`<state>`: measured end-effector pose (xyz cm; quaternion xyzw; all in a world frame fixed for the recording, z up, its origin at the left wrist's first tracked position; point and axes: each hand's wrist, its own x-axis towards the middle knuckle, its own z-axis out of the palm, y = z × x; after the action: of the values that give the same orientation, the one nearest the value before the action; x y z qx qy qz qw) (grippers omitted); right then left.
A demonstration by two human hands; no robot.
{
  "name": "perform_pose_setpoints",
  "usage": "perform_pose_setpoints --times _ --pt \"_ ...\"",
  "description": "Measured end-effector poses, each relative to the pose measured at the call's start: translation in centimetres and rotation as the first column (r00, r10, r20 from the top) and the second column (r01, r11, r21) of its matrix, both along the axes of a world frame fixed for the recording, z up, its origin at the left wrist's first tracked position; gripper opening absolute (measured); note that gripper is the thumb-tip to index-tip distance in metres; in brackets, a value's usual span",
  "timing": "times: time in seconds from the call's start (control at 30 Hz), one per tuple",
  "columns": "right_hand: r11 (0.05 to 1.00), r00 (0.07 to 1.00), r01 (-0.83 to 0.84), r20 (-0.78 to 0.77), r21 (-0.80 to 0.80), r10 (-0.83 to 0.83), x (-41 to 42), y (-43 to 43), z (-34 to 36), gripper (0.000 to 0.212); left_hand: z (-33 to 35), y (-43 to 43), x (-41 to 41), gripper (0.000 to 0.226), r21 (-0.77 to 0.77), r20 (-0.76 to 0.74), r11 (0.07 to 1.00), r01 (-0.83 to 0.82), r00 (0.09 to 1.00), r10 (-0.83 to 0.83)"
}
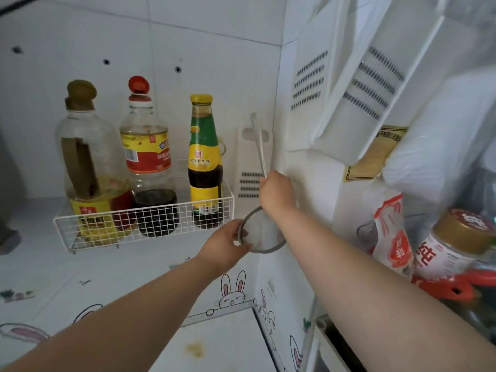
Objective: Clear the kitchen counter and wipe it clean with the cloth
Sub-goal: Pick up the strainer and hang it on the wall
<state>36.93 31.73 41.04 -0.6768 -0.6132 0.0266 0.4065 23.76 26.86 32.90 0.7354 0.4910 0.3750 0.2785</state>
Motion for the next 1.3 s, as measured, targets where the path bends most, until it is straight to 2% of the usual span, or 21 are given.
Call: perform_pose_setpoints --times 0.33,0.57,0.63,0.73,0.87,0.93,1.03,1.2,1.3 --pt "0.999 1.000 0.017 0.009 -0.041 -0.016 0.1 1.9 0.6 0.026 -0.2 0.7 -0.6 0.043 0.043 0.055 0.998 0.036 0.998 -0.039" --pt "0.992 1.000 0.013 -0.015 -0.122 -0.015 -0.5 2.2 -0.4 0.022 -1.1 0.9 -1.2 0.044 -0.023 0.030 0.998 0.061 0.998 -0.060" --pt "0.993 0.999 -0.010 -0.037 -0.119 0.005 -0.5 2.1 -1.3 0.024 -1.6 0.8 -1.5 0.051 -0.056 0.007 0.996 0.076 0.997 -0.076" --pt "0.992 0.986 -0.110 -0.129 -0.067 0.101 -0.5 1.8 -2.8 0.027 -2.4 0.7 -2.3 0.073 -0.134 -0.047 0.989 0.059 0.997 -0.065" --pt "0.994 0.983 -0.111 -0.148 0.012 0.112 -1.2 0.4 -6.3 0.061 -4.5 0.0 -3.9 0.077 -0.205 -0.079 0.979 0.008 0.997 -0.025" --pt "0.994 0.987 -0.098 -0.120 0.057 0.105 -1.7 -0.8 -9.0 0.070 -6.3 -0.8 -5.0 0.072 -0.238 -0.112 0.971 -0.022 0.994 -0.006" --pt "0.994 0.994 -0.104 -0.023 0.032 0.105 -2.5 -3.3 -12.9 0.069 -9.0 -2.2 -7.1 0.063 -0.297 -0.145 0.952 -0.077 0.989 0.035" --pt "0.965 0.972 -0.225 -0.091 -0.131 0.215 -4.6 -6.6 -20.8 0.064 -14.1 -5.6 -10.5 0.054 -0.394 -0.242 0.905 -0.159 0.968 0.065" --pt "0.926 0.950 -0.311 -0.099 -0.214 0.296 -5.8 -8.6 -24.6 0.062 -16.9 -7.5 -12.2 0.052 -0.489 -0.225 0.853 -0.181 0.971 0.077"
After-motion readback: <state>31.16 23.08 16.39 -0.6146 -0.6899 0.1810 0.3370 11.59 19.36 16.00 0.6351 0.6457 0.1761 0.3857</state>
